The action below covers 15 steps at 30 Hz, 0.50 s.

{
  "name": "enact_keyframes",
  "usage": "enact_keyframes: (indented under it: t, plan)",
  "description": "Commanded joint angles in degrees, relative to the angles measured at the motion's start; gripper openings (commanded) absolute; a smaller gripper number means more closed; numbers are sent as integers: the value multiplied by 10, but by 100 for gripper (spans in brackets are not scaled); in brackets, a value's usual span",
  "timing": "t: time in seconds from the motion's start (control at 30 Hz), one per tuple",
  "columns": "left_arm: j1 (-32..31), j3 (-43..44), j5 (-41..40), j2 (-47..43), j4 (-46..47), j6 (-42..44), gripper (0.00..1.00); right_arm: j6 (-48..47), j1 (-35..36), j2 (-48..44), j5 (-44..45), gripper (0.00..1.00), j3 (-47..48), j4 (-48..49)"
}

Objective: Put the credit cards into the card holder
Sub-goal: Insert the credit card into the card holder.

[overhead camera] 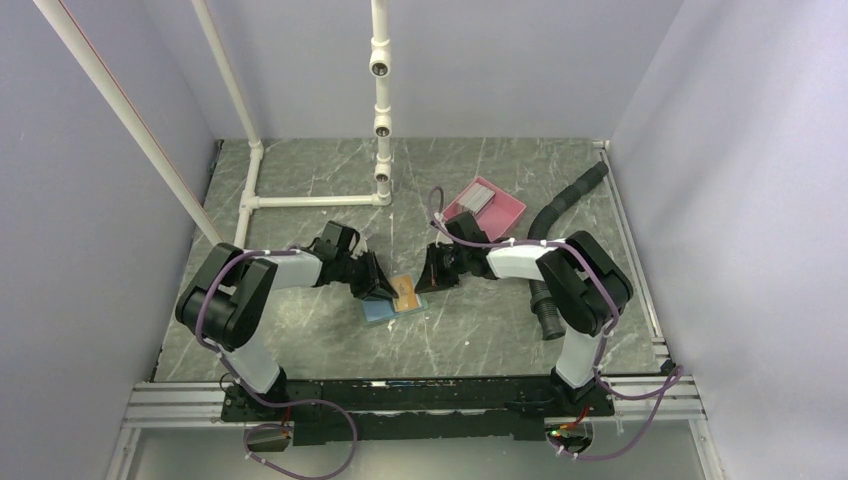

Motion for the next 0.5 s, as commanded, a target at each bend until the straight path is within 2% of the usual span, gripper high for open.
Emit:
enact_keyframes:
  t: [0.0, 0.27, 0.47]
  plan:
    - [-31, 5, 0, -20, 56, -48, 20, 35, 28, 3, 20, 0, -30, 19]
    - [-46, -36, -22, -29, 127, -120, 33, 125, 33, -27, 47, 0, -78, 60]
    - [-70, -48, -52, -63, 156, -155, 39, 181, 40, -48, 56, 0, -111, 108]
